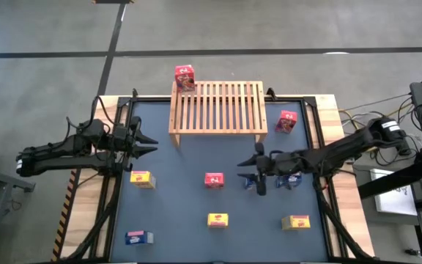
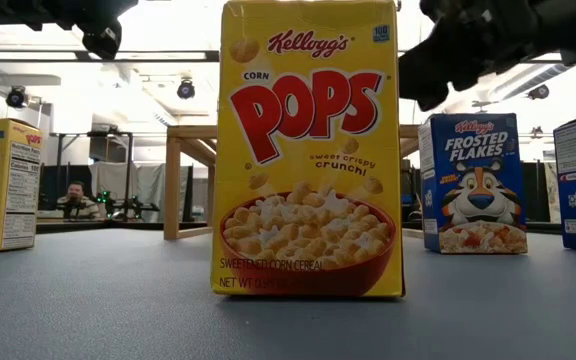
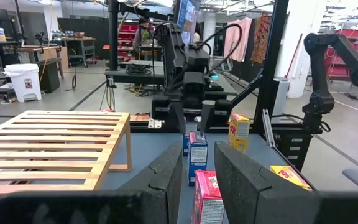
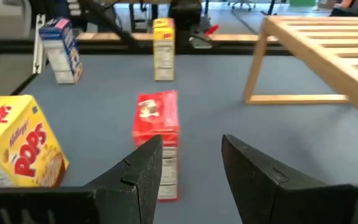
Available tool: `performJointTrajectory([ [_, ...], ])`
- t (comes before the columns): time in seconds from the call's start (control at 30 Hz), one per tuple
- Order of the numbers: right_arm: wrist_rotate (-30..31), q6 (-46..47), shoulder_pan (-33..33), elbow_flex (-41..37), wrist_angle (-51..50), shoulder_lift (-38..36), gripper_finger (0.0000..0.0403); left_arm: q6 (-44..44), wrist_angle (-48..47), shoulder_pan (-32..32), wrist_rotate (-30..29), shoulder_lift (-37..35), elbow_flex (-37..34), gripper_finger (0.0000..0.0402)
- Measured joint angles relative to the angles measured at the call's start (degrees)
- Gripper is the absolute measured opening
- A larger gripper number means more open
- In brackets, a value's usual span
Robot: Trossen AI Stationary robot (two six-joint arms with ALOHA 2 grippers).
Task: Stack cereal on shelf
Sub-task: Put the bottom red cereal box aligned with the other red cereal box on the shelf
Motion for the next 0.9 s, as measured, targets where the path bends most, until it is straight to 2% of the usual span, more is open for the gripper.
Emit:
performJointTrajectory([
  [0.23, -1.0, -1.5, 2.3, 7.4, -2.9, 7.8, 0.0214, 0.0, 0.0, 0.0, 0.0, 0.0, 0.0, 0.0076],
  [0.47, -1.0, -1.7, 2.5, 11.2, -4.0, 10.0, 0.0268, 0.0, 0.1, 0.0, 0.0, 0.1, 0.0, 0.0076],
  [0.67, -1.0, 2.2, 2.5, 10.9, -4.3, 10.4, 0.0285, 0.0, 0.2, 0.0, 0.0, 0.3, 0.0, 0.0076],
  [0.9, -0.9, 2.6, 2.5, 11.3, -3.1, 14.9, 0.029, 0.0, 0.2, 0.0, 0.0, 0.4, 0.0, 0.0076],
])
